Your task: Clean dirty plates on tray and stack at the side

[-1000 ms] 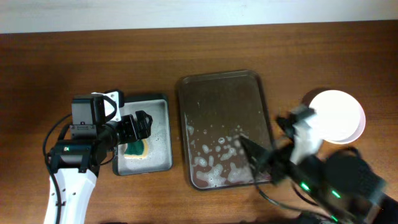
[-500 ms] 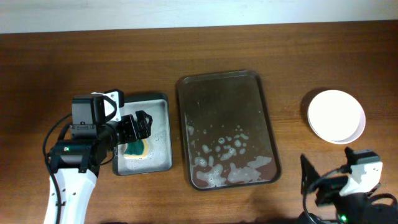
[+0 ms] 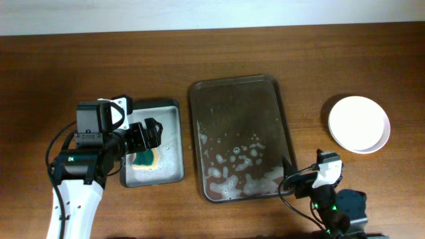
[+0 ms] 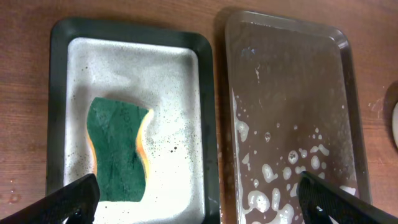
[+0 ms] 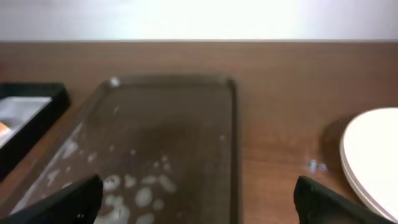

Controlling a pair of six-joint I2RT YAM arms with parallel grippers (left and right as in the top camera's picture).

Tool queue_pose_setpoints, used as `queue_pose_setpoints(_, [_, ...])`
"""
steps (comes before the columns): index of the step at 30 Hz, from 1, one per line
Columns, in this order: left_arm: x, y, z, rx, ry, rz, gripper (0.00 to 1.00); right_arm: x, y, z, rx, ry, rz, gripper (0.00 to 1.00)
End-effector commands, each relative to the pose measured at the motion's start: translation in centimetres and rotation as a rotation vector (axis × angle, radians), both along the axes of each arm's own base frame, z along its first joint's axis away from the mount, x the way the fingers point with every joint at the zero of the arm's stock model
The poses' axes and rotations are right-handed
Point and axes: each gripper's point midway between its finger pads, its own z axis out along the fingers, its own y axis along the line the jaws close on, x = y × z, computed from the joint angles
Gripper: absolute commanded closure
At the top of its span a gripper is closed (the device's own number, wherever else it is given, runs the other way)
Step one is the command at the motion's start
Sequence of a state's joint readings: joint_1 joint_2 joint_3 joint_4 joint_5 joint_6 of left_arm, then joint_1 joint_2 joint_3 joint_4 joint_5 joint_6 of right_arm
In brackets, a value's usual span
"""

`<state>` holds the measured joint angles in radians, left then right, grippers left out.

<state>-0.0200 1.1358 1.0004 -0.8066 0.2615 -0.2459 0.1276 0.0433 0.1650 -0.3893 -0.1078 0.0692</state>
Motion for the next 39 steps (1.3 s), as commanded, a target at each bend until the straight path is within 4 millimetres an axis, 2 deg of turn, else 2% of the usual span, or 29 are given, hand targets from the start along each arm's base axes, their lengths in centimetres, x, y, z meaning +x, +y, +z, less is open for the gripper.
queue_pose_setpoints(1, [0.2, 0.1, 0.7, 0.005, -0.023, -0.004, 0.01, 0.4, 0.6, 0.1, 0.008, -0.065, 0.034, 0.01])
queue_pose_setpoints(2, [0.2, 0.1, 0.7, 0.005, -0.023, -0.004, 0.01, 0.6, 0.6, -0.1, 0.009, -0.079, 0.034, 0.01])
queue_pose_setpoints(6, [0.2, 0.1, 0.7, 0.005, -0.023, -0.004, 0.01, 1.5, 0.7, 1.1, 0.022, -0.201, 0.035, 0.01])
queue_pose_setpoints(31, [0.1, 0.1, 1.1, 0.004, -0.035, -0.004, 0.01, 1.5, 0.8, 1.1, 0.023, -0.206, 0.036, 0.01])
queue_pose_setpoints(34, [-0.4, 0.9, 4.3, 0.039, -0.167, 0.028, 0.01, 1.5, 0.8, 1.1, 0.023, -0.206, 0.036, 0.01])
queue_pose_setpoints(37, [-1.4, 1.0, 9.0, 0.099, -0.427, -0.023, 0.01, 1.5, 0.8, 1.1, 0.023, -0.206, 0.036, 0.01])
queue_pose_setpoints(39, [-2.1, 1.0, 10.4, 0.149, -0.549, -0.059, 0.01, 1.5, 0.8, 1.1, 0.023, -0.206, 0.036, 0.01])
